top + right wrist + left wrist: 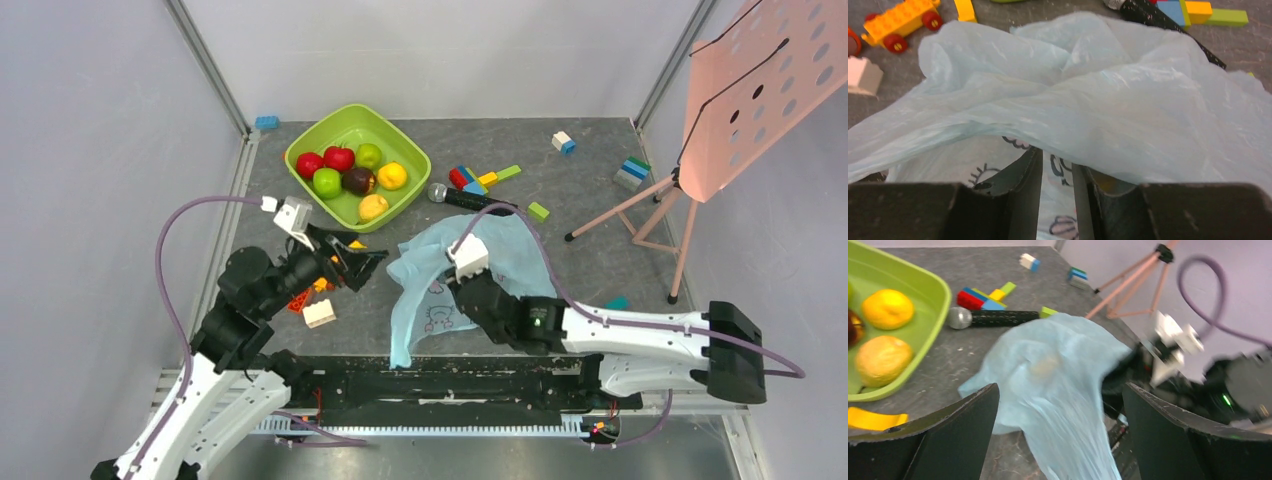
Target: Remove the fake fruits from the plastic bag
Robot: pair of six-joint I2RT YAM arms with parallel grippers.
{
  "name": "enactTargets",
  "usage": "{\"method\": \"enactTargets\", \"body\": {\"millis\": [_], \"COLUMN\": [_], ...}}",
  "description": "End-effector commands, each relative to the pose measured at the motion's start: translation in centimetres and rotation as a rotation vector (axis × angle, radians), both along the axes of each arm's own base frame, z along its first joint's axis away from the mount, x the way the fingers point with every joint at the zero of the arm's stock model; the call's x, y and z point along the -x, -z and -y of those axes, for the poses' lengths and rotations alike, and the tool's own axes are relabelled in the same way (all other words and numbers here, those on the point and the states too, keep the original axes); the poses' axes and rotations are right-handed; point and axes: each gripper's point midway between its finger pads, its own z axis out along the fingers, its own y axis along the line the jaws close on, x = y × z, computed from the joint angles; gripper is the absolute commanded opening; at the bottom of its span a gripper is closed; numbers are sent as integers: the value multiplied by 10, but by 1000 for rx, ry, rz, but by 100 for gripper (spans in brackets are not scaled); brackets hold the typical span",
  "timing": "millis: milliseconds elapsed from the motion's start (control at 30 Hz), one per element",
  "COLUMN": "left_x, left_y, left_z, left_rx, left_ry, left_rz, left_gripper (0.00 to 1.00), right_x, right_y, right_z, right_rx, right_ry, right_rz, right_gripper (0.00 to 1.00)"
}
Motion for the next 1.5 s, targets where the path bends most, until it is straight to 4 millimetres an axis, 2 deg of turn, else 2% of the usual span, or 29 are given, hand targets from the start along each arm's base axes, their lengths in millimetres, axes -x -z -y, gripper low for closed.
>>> {"method": "enactTargets", "body": {"millis": [0, 100, 200, 433, 633, 733, 933, 1000, 1233, 1333, 1467], "left_x": [22, 28, 31, 45, 60, 51, 19, 3, -37, -44, -46], "left_y": [-1, 0, 2, -7, 3, 8, 26, 38, 76, 90, 111], "left_z": [14, 24, 44, 88, 138, 151, 161, 158, 130, 122, 121], "left_rx": [4, -18, -55, -190, -312, -358, -427, -439, -463, -489, -520], "left_ry": [95, 133, 194, 230, 243, 164, 24, -10, -85, -106, -115], "left_rz": [54, 75, 85, 186, 275, 298, 338, 300, 161, 134, 107], "left_gripper": [98, 97, 93, 88, 87, 87, 84, 81, 79, 79, 80], "right_x": [-23, -28, -34, -61, -72, -75, -81, -88, -100, -99, -96], "right_y": [-28, -25, -18, -10, -12, -10, -18, -29, -43, -35, -15], "right_z": [-38, -58, -69, -62, -56, -50, -33, -19, 26, 36, 37], "right_rx": [-36, -14, -8, -102, -210, -244, -272, -264, -212, -193, -189], "right_ry": [-115, -212, -274, -330, -387, -394, -352, -280, -43, -5, 1], "right_rz": [-12, -47, -87, -178, -232, -253, -244, -216, -164, -168, -190], "right_gripper": [30, 30, 30, 29, 29, 29, 29, 29, 30, 31, 32]}}
